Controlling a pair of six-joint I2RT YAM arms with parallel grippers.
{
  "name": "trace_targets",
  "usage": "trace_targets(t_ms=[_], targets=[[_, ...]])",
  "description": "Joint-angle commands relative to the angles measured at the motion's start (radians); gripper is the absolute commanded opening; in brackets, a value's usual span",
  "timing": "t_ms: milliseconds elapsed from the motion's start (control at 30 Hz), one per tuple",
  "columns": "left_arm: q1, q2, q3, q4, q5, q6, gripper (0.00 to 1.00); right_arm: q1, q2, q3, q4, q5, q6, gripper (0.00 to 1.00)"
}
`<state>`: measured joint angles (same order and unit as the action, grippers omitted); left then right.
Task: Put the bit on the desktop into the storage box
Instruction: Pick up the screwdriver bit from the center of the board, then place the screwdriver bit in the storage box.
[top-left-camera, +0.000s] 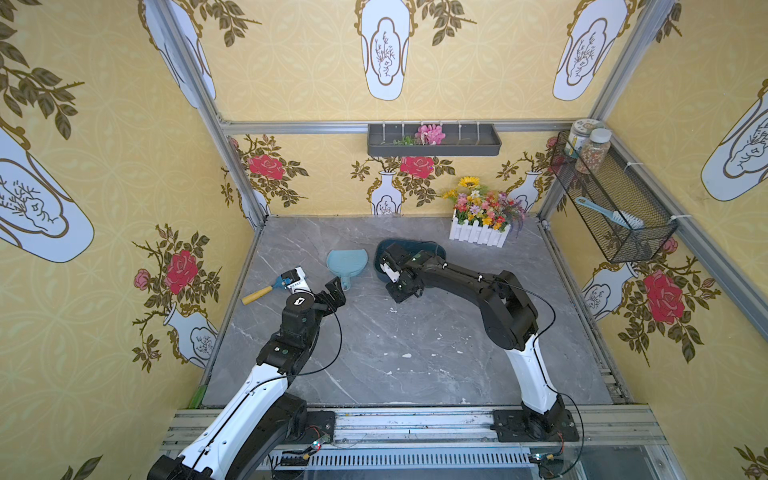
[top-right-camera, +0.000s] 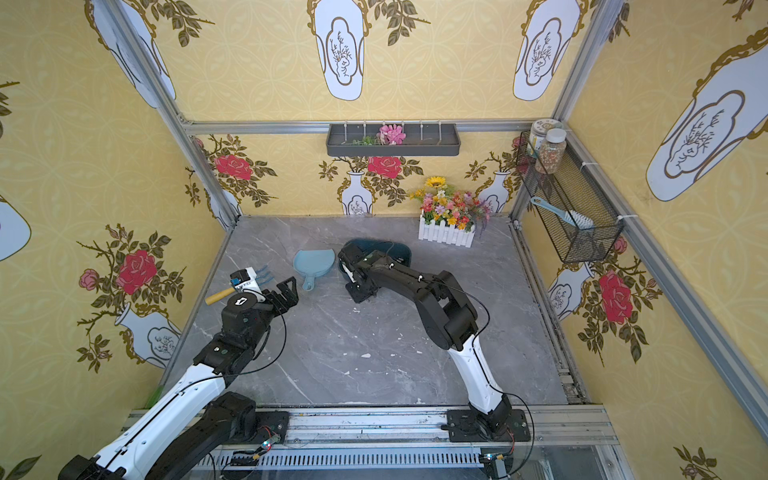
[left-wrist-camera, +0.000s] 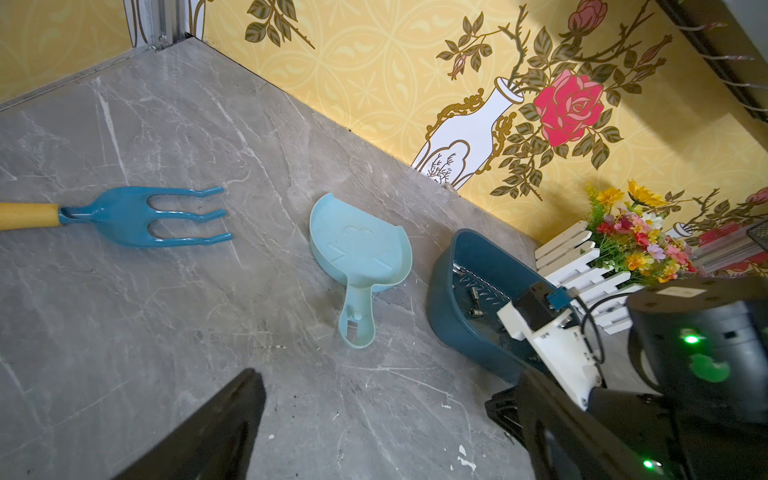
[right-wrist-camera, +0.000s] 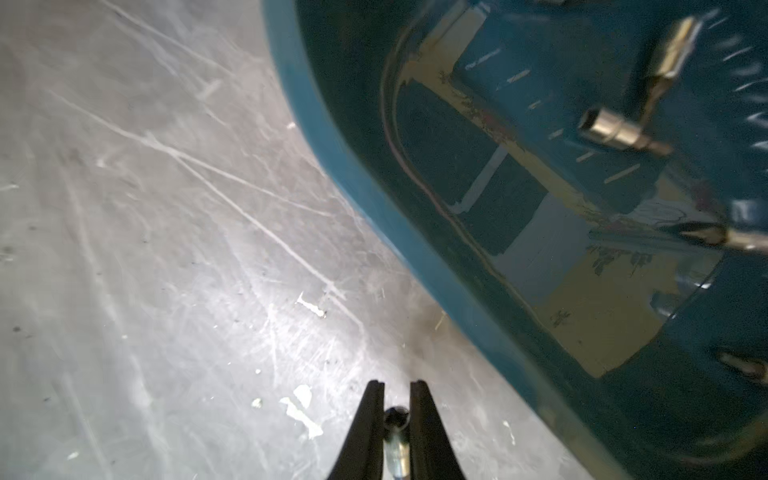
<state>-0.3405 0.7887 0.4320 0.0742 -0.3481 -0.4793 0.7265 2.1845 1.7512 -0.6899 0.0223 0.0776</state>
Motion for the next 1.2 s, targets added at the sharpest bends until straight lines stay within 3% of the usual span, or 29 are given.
trace_targets(t_ms=[0, 267, 733, 1167], targets=[[0.001, 0.0, 0.001, 0.001, -0.007, 0.0, 1.0, -0.012, -0.041, 0.008, -0.016, -0.022, -0.007, 0.13], [0.001, 0.003, -0.006, 0.007, -0.004, -0.008, 1.0, -0.082, -0.107, 0.046, -0.014, -0.028, -0.024, 0.13], [0.001, -0.003, -0.006, 0.004, 0.001, -0.009, 1.0, -0.223, -0.044, 0.168, -0.012, 0.005, -0.053, 0.13], [0.001, -0.006, -0.004, 0.004, 0.003, -0.012, 1.0, -0.249, 0.0, 0.192, -0.013, 0.019, -0.053, 0.13]])
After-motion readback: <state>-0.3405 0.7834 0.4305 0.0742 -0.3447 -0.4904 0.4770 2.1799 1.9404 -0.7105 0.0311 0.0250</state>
